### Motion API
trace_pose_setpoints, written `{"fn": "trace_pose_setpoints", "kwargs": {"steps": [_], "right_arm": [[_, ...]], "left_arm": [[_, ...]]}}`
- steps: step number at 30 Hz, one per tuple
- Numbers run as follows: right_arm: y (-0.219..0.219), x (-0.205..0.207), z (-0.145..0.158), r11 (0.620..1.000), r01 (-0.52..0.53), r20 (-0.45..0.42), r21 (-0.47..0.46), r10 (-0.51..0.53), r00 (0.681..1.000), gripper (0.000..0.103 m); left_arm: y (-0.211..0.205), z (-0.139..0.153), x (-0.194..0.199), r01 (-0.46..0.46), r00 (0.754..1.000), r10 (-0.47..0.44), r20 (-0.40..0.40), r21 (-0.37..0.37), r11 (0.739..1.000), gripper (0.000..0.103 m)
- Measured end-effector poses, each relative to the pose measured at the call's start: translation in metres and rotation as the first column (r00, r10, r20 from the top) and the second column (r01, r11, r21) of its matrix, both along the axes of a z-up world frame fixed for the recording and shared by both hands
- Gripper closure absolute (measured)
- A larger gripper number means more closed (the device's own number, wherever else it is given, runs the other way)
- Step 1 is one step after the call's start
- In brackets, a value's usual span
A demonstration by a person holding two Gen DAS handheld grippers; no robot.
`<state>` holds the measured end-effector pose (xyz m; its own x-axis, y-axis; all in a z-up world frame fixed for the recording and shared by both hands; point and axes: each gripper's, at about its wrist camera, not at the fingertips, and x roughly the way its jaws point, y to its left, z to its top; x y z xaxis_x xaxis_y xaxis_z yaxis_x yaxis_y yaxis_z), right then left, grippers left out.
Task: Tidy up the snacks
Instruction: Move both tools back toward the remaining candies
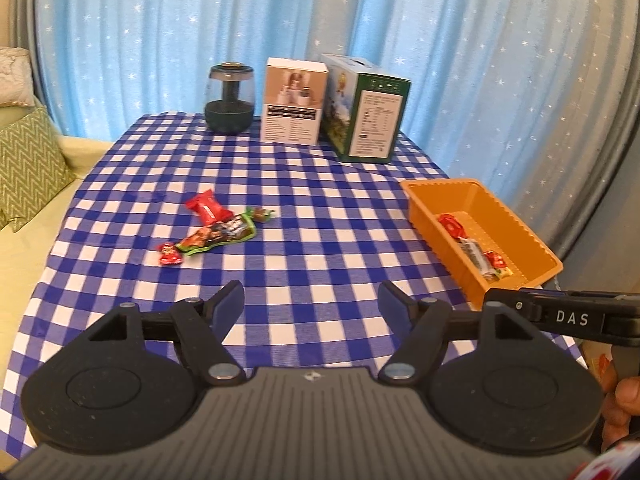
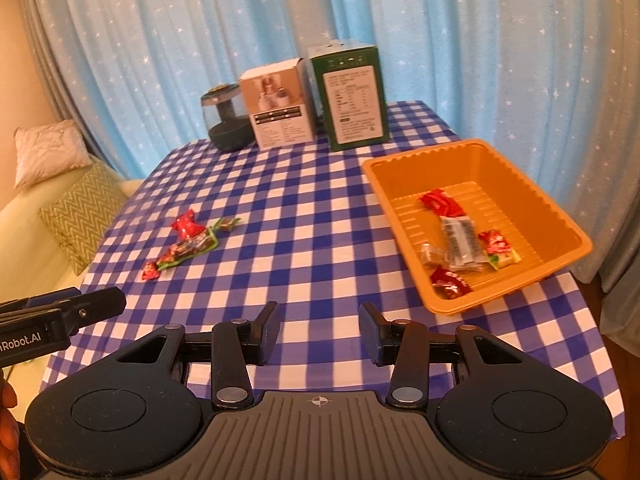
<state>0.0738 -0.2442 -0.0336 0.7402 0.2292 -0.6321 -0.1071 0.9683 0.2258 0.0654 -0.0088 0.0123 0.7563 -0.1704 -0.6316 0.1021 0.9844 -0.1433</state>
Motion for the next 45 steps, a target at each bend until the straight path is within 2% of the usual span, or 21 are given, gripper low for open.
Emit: {"fn": "trace_pose_setpoints", "kwargs": {"steps": [15, 28, 40, 45], "right_arm": [[0.028, 0.01, -0.002, 0.999, -0.053, -0.005, -0.01, 0.053, 0.999, 0.059], [0.047, 0.029, -0.015, 0.995, -0.095, -0.021, -0.033, 0.094, 0.995, 0.059], [0.073, 0.083, -0.037, 0.975, -0.207, -0.029, -0.077, 0.205, 0.978, 0.059], [0.096, 0.117, -0.048, 0.943, -0.311, -0.024, -0.121, 0.31, 0.95, 0.059]], "left_arm": [[0.038, -0.006, 0.001, -0.058, 0.998, 0.058, -0.005, 0.014, 0.998, 0.032], [0.065, -0.024, 0.022, -0.092, 0.995, 0.094, -0.04, 0.035, 0.995, 0.032], [0.093, -0.051, 0.069, -0.109, 0.991, 0.113, -0.07, 0.064, 0.992, 0.032], [0.106, -0.066, 0.092, -0.117, 0.989, 0.124, -0.083, 0.084, 0.99, 0.032]]}}
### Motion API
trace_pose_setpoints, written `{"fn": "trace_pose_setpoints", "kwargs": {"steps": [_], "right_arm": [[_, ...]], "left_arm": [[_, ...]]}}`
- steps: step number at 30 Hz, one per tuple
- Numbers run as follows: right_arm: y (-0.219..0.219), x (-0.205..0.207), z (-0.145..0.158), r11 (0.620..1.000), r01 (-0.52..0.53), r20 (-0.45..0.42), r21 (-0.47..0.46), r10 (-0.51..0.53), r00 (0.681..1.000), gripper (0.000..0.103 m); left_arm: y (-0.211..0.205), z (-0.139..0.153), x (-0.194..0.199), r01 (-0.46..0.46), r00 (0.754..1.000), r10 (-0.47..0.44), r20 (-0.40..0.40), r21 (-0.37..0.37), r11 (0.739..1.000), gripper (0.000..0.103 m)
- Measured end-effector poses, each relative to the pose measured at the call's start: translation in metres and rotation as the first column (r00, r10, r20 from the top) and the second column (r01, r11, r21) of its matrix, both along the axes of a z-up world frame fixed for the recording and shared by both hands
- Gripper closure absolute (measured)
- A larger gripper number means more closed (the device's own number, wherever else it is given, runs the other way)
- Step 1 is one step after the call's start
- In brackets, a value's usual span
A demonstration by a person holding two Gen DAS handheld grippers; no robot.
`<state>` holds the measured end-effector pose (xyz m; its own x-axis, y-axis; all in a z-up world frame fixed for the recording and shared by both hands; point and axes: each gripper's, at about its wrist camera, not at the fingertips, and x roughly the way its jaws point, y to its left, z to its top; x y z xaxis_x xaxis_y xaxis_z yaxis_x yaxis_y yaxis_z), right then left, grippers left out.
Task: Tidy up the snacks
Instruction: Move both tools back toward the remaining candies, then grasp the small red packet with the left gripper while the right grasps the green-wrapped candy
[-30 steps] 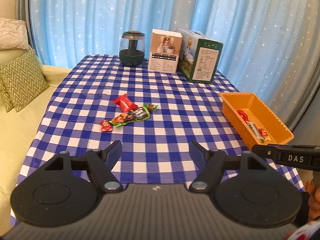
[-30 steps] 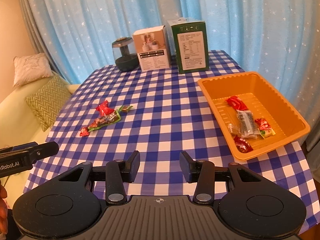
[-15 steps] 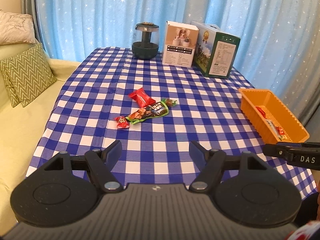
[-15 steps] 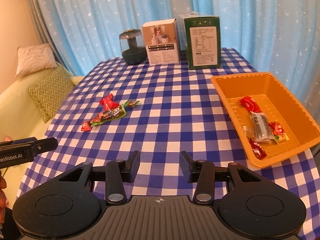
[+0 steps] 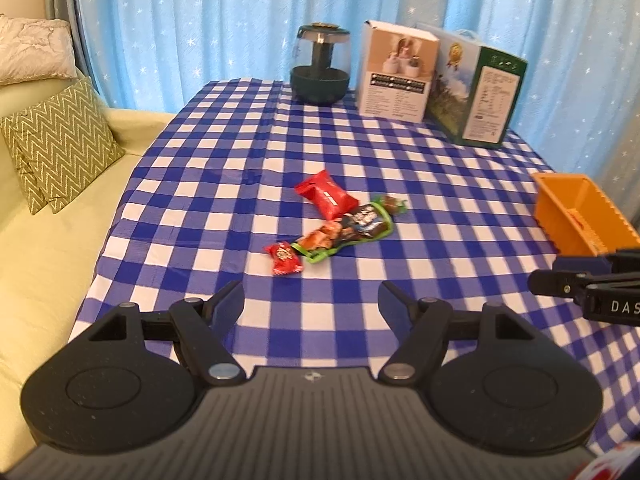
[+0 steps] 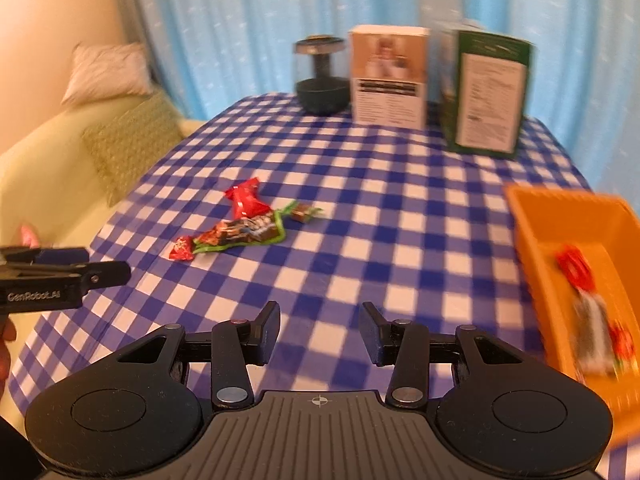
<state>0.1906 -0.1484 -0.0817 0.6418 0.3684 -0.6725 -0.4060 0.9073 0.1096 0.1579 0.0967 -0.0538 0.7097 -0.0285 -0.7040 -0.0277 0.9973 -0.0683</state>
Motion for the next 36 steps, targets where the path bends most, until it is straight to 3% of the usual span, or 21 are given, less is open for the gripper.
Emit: {"fn": "trace_pose_setpoints", "kwargs": {"steps": [6, 12, 17, 21, 22, 26, 29, 36], "right_arm": [[0.032, 0.04, -0.022, 0.989, -0.133, 0.016, -0.069, 0.134, 0.991, 0.059], [0.048, 0.079, -0.045, 0.984, -0.143, 0.022, -0.11, 0.146, 0.989, 0.059], [0.053, 0.104, -0.058, 0.982, -0.151, 0.035, -0.118, 0.156, 0.987, 0.059], [0.055, 0.116, -0.062, 0.98, -0.163, 0.045, -0.112, 0.168, 0.985, 0.059], [0.056, 0.119, -0.062, 0.98, -0.166, 0.05, -0.11, 0.172, 0.984, 0.059], [0.06, 0.129, -0.064, 0.977, -0.181, 0.064, -0.116, 0.189, 0.98, 0.059], [0.063, 0.135, -0.065, 0.972, -0.204, 0.08, -0.121, 0.214, 0.974, 0.059], [0.079, 0.154, -0.072, 0.946, -0.282, 0.106, -0.159, 0.301, 0.948, 0.059]], "left_arm": [[0.012, -0.022, 0.028, -0.011, 1.0, 0.011, -0.019, 0.003, 1.0, 0.032], [0.022, -0.042, 0.055, -0.016, 0.999, 0.016, -0.036, -0.004, 1.0, 0.034], [0.031, -0.057, 0.076, -0.026, 0.998, 0.024, -0.061, -0.028, 0.999, 0.042], [0.033, -0.066, 0.091, -0.023, 0.997, 0.019, -0.076, -0.051, 0.998, 0.058], [0.033, -0.068, 0.094, -0.017, 0.997, 0.012, -0.081, -0.05, 0.999, 0.063], [0.029, -0.075, 0.102, 0.008, 0.995, -0.01, -0.098, -0.018, 1.0, 0.066], [0.029, -0.076, 0.102, 0.018, 0.995, -0.019, -0.1, -0.007, 1.0, 0.079], [0.032, -0.071, 0.097, -0.001, 0.996, 0.0, -0.09, -0.016, 1.0, 0.081]]}}
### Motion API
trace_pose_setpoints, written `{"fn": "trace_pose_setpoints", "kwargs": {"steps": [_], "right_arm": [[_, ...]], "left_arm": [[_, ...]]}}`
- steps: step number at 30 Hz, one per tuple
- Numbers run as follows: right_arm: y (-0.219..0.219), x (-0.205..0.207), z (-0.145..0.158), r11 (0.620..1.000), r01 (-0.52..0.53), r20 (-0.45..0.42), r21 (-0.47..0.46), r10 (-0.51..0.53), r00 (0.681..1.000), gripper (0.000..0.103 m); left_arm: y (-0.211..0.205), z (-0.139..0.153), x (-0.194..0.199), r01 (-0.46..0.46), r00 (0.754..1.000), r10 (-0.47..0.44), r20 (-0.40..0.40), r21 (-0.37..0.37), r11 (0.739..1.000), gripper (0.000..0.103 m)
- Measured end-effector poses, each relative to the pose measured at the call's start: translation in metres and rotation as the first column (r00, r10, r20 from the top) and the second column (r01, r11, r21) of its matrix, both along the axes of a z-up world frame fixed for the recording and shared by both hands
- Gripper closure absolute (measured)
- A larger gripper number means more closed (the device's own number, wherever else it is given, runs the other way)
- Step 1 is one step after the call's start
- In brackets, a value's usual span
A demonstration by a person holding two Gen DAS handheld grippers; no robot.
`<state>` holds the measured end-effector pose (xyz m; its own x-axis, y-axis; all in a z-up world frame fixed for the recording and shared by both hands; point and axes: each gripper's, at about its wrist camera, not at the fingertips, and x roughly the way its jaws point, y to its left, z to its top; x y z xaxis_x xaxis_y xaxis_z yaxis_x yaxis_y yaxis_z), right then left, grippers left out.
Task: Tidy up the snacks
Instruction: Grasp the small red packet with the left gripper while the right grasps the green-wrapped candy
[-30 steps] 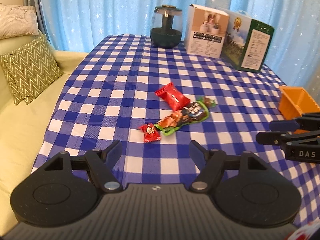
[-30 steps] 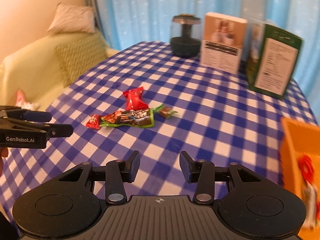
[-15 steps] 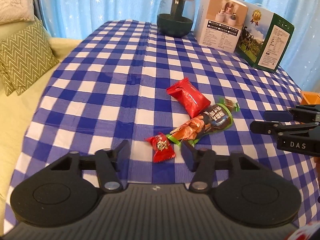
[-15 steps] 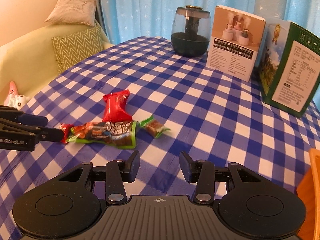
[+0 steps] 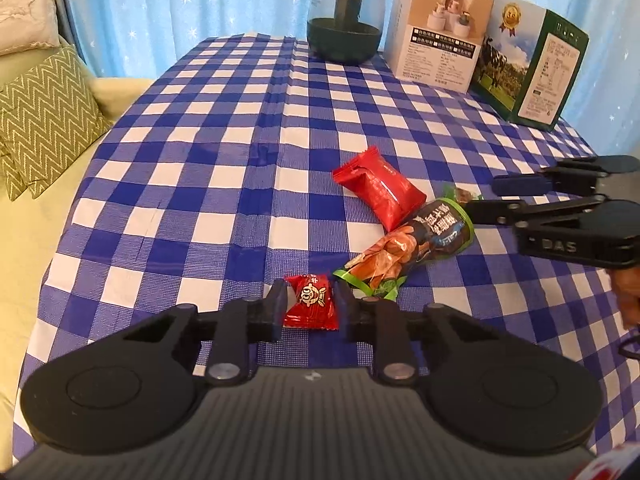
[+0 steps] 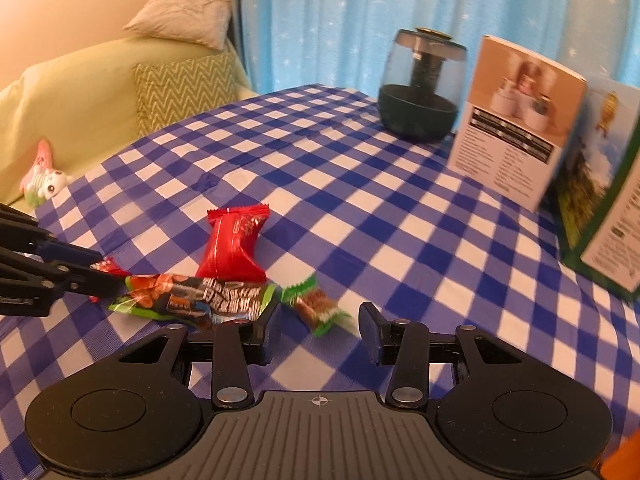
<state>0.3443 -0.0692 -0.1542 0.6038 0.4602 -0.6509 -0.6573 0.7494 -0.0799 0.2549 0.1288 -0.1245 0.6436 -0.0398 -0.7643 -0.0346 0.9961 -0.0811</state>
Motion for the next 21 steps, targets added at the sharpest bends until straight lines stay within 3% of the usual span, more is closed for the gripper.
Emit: {"fn": "trace_pose_setpoints", "kwargs": {"steps": [7, 8, 10, 12, 21], "right_arm": [[0.013, 0.018, -0.011, 0.997, -0.073, -0.013, -0.034, 0.073, 0.997, 0.059], [0.013, 0.018, -0.012, 0.997, -0.07, -0.019, -0.034, 0.07, 0.997, 0.062], [0.012, 0.018, -0.013, 0.998, -0.061, -0.04, -0.017, 0.06, 0.997, 0.078], [0.01, 0.015, -0.013, 0.999, -0.046, -0.046, -0.015, 0.046, 0.998, 0.082], [-0.012, -0.021, -0.011, 0.993, 0.117, -0.086, 0.01, -0.116, 0.99, 0.083]], "left_arm": [[-0.002, 0.0, -0.001, 0.009, 1.0, -0.009, -0.009, -0.004, 1.0, 0.081], [-0.002, 0.0, -0.001, 0.008, 1.0, -0.008, -0.01, -0.004, 1.0, 0.081], [-0.002, 0.0, -0.001, 0.006, 1.0, -0.007, -0.014, -0.005, 1.0, 0.081], [-0.002, -0.002, -0.001, 0.005, 1.0, -0.005, -0.024, 0.001, 1.0, 0.08], [-0.005, -0.003, -0.004, 0.022, 1.0, -0.022, -0.014, 0.035, 0.999, 0.08]]}}
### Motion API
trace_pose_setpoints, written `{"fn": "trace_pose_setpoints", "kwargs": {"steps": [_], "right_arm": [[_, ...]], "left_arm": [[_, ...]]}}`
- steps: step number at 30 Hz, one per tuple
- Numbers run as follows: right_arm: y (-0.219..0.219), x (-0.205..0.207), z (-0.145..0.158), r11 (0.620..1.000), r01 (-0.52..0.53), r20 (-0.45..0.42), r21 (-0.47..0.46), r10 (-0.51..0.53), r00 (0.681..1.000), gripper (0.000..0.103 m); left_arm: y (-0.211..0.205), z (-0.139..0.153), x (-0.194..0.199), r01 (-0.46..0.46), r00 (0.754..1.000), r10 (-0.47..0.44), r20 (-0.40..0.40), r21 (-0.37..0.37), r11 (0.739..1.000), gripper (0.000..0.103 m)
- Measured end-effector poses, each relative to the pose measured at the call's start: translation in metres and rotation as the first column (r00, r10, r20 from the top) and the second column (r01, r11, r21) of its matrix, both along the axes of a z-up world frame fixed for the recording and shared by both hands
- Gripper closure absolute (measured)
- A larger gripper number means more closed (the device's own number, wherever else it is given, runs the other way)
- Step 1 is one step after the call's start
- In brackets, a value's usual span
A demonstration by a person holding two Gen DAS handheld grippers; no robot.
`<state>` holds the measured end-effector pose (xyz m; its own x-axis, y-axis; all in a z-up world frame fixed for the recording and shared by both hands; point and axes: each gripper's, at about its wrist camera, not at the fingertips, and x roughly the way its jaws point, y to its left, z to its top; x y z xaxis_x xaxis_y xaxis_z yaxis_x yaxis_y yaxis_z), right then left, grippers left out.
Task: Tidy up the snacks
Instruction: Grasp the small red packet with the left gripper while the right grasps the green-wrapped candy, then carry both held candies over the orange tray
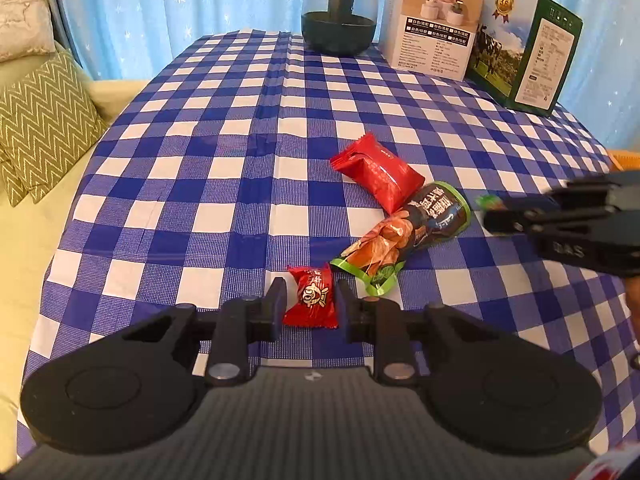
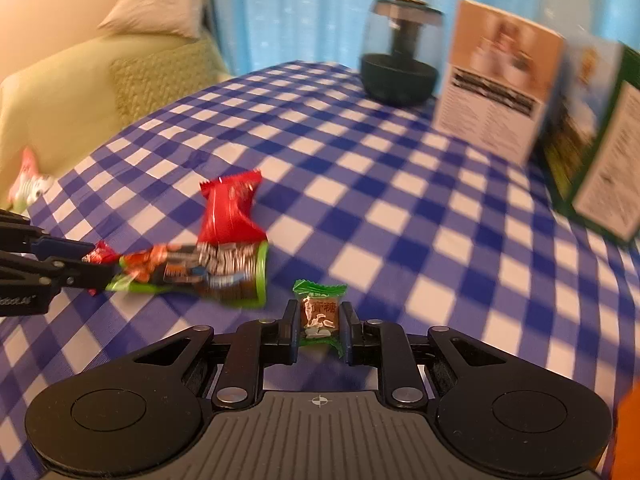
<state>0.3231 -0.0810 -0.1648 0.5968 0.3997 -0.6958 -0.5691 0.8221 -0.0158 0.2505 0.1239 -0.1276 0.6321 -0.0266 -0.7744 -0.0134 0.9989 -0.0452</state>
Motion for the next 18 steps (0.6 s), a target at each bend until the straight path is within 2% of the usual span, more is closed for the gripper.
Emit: {"fn": "trace_pose_setpoints", "kwargs": {"steps": [5, 13, 18], "right_arm": [[-0.02, -0.032, -0.001, 0.995, 0.085, -0.03, 0.043, -0.084, 0.996, 0.083], [-0.05, -0.077, 0.01, 0.971, 0.22, -0.076, 0.097, -0.213, 0.974, 0.083], [-0.071, -0.105, 0.022, 0.952, 0.276, -0.081, 0.131, -0.268, 0.96, 0.083]], "left_arm": [[-0.003, 0.0, -0.008, -0.011, 1.0, 0.011, 0.004, 0.001, 1.0, 0.085], [-0.011, 0.009, -0.023, -0.007, 1.0, 0.007, 0.011, -0.023, 1.0, 0.085], [-0.031, 0.022, -0.043, 0.018, 0.999, -0.017, 0.033, -0.036, 0.999, 0.085]]}}
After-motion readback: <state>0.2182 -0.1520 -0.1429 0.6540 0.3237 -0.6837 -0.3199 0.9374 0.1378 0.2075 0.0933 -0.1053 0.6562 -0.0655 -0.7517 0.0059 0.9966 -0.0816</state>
